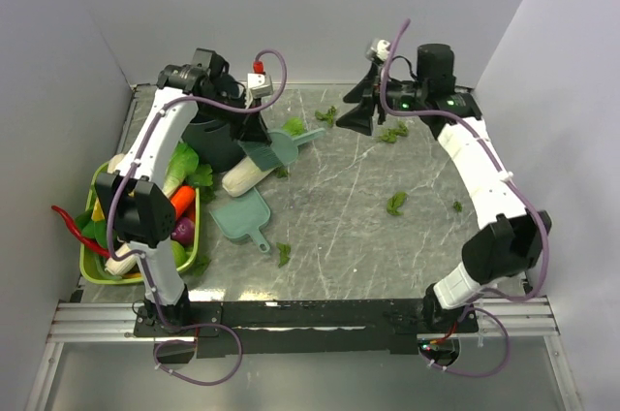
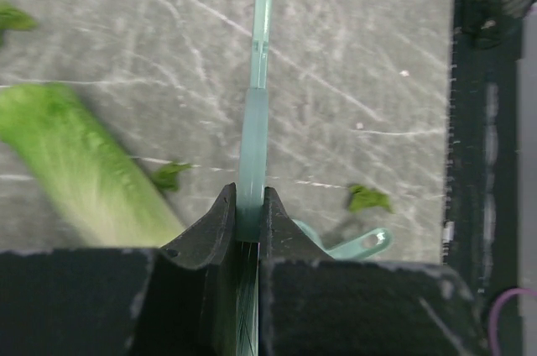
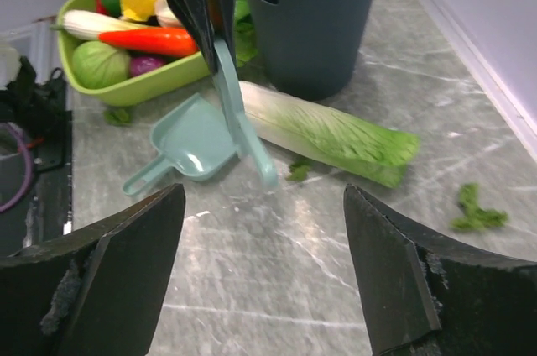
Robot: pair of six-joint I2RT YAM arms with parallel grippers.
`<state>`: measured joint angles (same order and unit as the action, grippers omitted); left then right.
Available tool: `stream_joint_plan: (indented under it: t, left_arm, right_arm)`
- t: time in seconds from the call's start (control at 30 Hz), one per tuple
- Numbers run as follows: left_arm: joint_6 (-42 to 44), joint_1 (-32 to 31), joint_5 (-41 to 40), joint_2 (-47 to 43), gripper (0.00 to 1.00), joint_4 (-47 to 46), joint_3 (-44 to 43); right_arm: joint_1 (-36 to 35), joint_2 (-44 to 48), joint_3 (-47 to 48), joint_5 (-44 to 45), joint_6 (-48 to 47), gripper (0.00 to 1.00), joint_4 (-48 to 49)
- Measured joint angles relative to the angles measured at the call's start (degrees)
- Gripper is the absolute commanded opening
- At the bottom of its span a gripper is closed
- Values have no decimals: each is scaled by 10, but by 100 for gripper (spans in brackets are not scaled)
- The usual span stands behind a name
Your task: Sweep away the paper scraps from the table
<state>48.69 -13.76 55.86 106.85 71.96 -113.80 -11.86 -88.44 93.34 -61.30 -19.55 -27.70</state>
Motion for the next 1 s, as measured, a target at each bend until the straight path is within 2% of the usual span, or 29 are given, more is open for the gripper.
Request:
stream_joint_plan:
  t: [0.2,0.37,0.57,0.77,1.0]
  left_arm:
    - [-1,2,49,1,1,25,-3]
    - [0,10,80,2,1,38,-19]
    - [-16,16,104,3,1,34,-16]
    - [-35,17,124,3,1,17,-2]
    - [-54,19,144,3,1,6,10]
  right_arm:
    - [-31,-87,48,-23,0,77,-9]
    - [-55,-142,99,-33,-32,70,-81]
    - [-70,-148,109,-46,-58,54,-125]
    - [-73,-147,105,-52,-53,47,-130]
    - [-75,-146,83,-72,6,36,-89]
